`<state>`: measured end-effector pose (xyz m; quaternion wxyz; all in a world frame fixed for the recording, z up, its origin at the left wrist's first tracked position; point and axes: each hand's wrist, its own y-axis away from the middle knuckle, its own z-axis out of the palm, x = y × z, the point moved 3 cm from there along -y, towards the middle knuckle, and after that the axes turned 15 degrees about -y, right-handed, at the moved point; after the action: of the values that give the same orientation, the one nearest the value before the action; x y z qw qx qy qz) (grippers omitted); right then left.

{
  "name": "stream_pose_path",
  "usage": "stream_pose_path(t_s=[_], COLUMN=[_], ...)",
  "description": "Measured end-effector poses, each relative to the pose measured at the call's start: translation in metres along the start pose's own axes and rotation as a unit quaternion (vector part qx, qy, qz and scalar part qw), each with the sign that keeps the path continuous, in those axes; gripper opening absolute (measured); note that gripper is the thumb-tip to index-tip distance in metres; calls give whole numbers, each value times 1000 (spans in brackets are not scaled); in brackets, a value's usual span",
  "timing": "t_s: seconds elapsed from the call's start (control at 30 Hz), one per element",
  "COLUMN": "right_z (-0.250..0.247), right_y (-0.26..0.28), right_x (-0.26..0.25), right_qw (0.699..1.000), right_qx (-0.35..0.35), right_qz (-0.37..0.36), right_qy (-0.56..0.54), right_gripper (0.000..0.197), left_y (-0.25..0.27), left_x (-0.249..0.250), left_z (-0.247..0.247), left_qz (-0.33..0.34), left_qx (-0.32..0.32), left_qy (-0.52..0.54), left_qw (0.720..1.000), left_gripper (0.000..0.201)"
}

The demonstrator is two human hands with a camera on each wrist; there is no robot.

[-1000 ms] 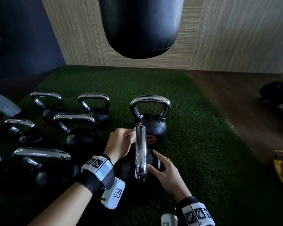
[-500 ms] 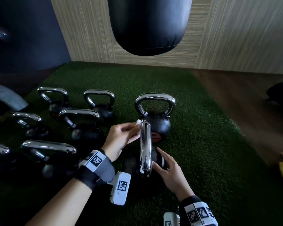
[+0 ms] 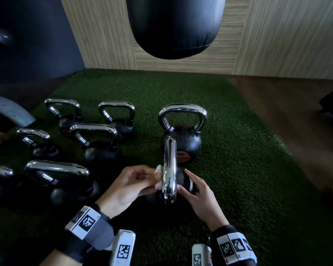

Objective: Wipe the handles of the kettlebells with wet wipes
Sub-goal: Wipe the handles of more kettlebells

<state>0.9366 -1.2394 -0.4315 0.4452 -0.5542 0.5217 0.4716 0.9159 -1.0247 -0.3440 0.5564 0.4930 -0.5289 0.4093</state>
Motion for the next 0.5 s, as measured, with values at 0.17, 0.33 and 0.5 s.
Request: stream_pose_path(t_s=[0.17,0.33,0.5], right_z=[-1,-1,-1], right_y=[-4,-4,-7], right_x=[2,5,9], right_qw=[1000,1000,1000], right_qx=[8,15,9], right_qz=[8,5,3], right_qy=[-3,-6,-13], right_gripper=[75,73,76], left_y=[4,10,5], left_x=[12,2,-11], left_z=[-7,-7,-9], left_qz=[39,42,35], left_qx=[-11,-50,-49], left_qy=[-67,-146,-213], left_qw=[997,987,975], left_gripper=[6,17,13])
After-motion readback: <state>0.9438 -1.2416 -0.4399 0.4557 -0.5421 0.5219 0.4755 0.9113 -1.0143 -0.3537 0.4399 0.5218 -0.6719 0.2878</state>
